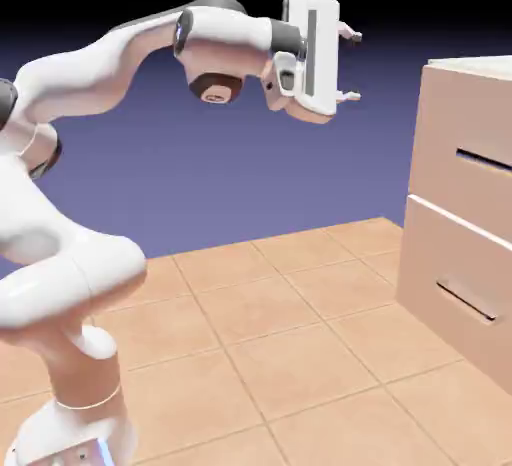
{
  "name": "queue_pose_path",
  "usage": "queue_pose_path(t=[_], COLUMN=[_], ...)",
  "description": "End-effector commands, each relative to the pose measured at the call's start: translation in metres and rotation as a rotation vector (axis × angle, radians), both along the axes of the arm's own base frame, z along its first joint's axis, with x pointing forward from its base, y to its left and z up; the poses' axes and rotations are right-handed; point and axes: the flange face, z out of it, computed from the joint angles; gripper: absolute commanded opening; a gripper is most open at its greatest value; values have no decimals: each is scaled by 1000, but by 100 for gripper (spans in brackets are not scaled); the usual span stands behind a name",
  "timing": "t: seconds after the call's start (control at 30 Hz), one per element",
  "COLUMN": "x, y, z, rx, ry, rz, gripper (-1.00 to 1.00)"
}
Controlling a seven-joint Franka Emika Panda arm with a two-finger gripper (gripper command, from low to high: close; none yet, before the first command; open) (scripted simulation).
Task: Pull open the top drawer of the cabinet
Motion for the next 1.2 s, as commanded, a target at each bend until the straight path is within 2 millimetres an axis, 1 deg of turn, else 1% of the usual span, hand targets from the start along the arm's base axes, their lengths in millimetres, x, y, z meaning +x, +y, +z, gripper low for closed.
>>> queue_pose_path(t=[0.0,0.13,0.23,0.33,0.43,0.6,0.7,0.8,0.83,0.87,1.03,1.07,1.1,1.13,1.17], x=[7,36,62,89,117,162,187,208,211,211,255,261,261,261,252], y=[3,12,15,13,6,-18,-39,-67,-70,-70,-70,-70,-70,-70,-70], z=[-2,-16,-32,-52,-75,-124,-158,-195,-199,-199,-199,-199,-199,-199,-199], rx=[15,73,118,165,215,307,369,436,444,444,443,444,444,444,444], ry=[-13,-60,-88,-111,-130,-157,-172,-190,-192,-192,-192,-192,-192,-192,-192], rz=[3,18,33,48,64,85,94,98,99,99,99,99,99,99,99], gripper=[100,100,100,100,100,100,100,100,100,100,100,100,-100,-100,-100])
